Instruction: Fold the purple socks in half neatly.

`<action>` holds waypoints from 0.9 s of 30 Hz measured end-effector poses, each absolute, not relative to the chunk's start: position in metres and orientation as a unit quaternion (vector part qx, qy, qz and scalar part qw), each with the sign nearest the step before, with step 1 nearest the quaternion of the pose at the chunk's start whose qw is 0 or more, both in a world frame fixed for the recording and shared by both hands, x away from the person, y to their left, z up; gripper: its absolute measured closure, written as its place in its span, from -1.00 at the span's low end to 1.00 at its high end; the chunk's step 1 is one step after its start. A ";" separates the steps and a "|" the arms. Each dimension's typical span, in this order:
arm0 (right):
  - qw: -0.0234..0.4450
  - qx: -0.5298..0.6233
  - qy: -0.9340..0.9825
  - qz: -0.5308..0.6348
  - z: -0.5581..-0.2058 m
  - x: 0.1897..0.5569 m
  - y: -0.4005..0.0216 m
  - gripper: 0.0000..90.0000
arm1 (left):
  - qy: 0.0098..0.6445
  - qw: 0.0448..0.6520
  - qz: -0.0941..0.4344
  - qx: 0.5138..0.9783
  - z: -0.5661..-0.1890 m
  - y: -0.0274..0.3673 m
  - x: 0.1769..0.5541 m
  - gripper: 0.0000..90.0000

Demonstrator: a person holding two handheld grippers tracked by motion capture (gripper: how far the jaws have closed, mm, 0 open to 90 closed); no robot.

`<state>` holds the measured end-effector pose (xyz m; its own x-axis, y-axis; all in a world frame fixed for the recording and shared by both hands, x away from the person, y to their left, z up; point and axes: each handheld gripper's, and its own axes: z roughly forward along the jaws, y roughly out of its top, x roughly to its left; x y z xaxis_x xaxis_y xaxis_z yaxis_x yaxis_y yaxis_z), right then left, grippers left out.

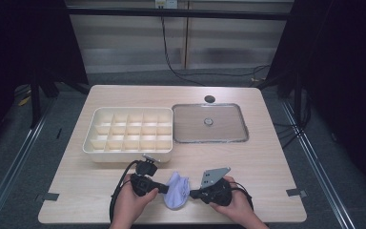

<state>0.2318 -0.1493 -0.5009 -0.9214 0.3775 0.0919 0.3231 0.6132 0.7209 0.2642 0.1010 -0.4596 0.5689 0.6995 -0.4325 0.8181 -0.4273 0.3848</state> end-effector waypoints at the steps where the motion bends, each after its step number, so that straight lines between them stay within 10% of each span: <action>1: 0.034 0.195 0.898 0.393 -0.501 0.232 -0.149 1.00 | 0.451 0.286 -0.104 0.839 -0.459 0.101 0.264 0.82; 27: 0.034 0.197 0.896 0.396 -0.502 0.232 -0.146 1.00 | 0.436 0.293 -0.105 0.844 -0.452 0.088 0.259 0.83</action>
